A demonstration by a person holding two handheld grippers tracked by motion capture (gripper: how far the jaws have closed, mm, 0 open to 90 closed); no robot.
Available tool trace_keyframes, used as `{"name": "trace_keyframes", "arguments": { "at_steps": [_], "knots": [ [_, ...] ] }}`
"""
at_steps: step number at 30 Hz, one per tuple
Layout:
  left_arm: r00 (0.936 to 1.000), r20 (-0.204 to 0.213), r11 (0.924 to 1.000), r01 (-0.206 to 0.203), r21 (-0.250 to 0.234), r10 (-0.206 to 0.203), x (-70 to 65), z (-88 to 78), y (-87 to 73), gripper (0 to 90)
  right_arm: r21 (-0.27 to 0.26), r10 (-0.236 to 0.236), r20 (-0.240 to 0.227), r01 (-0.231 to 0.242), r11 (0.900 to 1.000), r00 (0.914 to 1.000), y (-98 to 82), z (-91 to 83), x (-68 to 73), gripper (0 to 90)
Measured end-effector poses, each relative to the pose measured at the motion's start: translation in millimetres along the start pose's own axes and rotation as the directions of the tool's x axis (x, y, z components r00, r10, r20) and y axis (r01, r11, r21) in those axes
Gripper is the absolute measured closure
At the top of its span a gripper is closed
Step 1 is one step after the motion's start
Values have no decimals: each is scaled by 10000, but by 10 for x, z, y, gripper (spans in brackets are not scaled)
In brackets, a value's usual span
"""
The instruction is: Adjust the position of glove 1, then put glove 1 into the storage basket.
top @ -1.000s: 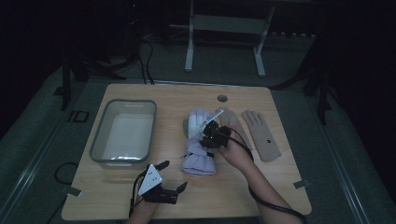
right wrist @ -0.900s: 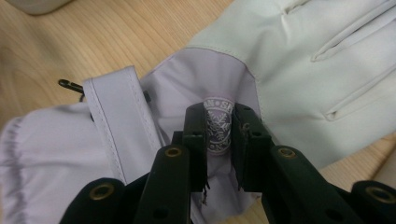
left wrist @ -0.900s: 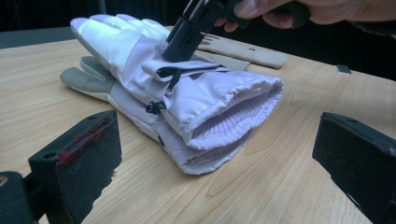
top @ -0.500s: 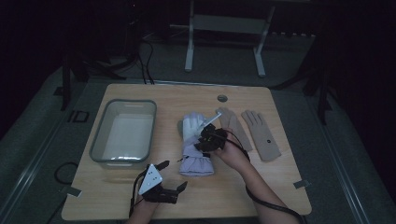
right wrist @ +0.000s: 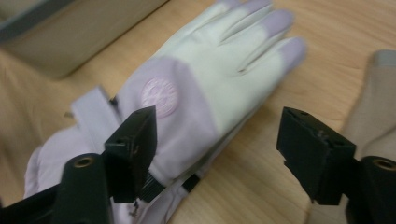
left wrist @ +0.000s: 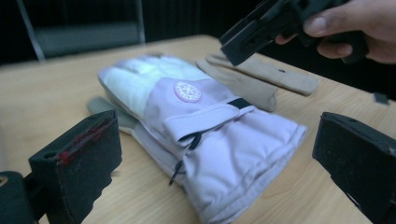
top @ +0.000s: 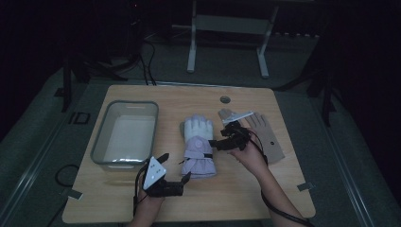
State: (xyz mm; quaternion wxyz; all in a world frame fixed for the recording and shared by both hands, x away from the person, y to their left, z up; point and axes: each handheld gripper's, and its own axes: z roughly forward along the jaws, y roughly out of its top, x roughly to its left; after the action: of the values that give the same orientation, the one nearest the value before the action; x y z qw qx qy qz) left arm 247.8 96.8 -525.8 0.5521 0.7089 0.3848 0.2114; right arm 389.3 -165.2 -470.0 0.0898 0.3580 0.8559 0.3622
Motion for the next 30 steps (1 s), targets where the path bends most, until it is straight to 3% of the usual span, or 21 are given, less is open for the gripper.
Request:
{"name": "trace_keyframes", "arguments": {
  "at_steps": [2,3,4,5,6,8,10,12,13,14,15,17,21,24,26,28,30],
  "knots": [
    [9992,-155,9971,372,657,-363,19,88,117,14,-306,204,33,-203,9993,9998,9,-16,4,209],
    [9990,-21,9953,454,858,-453,39,131,158,18,-367,187,-31,-188,9991,9998,10,-16,20,193],
    [9986,-325,9920,453,1178,-417,41,178,194,68,-438,138,3,-138,9989,9999,10,-8,34,154],
    [9981,-379,9877,543,1468,-493,57,225,217,83,-462,69,-141,-75,9989,9999,7,8,54,151],
    [9970,-507,9830,657,1717,-578,73,260,229,99,-348,-78,-282,68,9994,9996,-3,31,71,190],
    [9924,-829,9740,1063,1999,-913,99,321,218,153,-93,-116,6,116,9999,9999,-31,110,85,250],
    [9879,-1017,9615,1387,2372,-1174,114,385,164,187,108,314,2,-314,9994,9995,-72,206,54,327],
    [9861,-1059,9575,1504,2460,-1277,116,409,133,207,189,456,-45,-455,9988,9990,-94,258,34,379],
    [9841,-1044,9382,1689,3021,-1436,107,505,19,207,280,556,-69,-554,9981,9984,-112,298,20,415],
    [9837,-1064,9311,1718,3218,-1448,98,537,-28,207,673,884,-454,-853,9941,9950,-177,437,-8,436],
    [9810,-1138,9206,1875,3426,-1574,91,574,-97,207,880,950,-426,-909,9920,9946,-204,487,-14,436],
    [9801,-1125,9176,1931,3475,-1636,93,581,-120,213,1116,1114,-484,-1054,9881,9926,-249,548,-37,447],
    [9766,-1099,9084,2127,3601,-1851,121,604,-207,241,1383,1837,-935,-1700,9757,9785,-334,620,-106,434],
    [9733,-748,9011,2294,3681,-2172,155,616,-264,302,1678,2234,-1200,-2021,9649,9673,-338,649,-119,442],
    [9715,-284,8996,2289,3720,-2354,168,618,-279,409,1769,2293,-1438,-2030,9631,9627,-338,666,-117,512],
    [9720,-163,9003,2236,3735,-2346,164,616,-290,470,1763,2204,-1553,-1925,9653,9629,-343,688,-104,560],
    [9672,19,8952,2343,3790,-2540,185,617,-293,512,1752,2174,-1627,-1887,9663,9624,-350,705,-104,588]
  ]
}}
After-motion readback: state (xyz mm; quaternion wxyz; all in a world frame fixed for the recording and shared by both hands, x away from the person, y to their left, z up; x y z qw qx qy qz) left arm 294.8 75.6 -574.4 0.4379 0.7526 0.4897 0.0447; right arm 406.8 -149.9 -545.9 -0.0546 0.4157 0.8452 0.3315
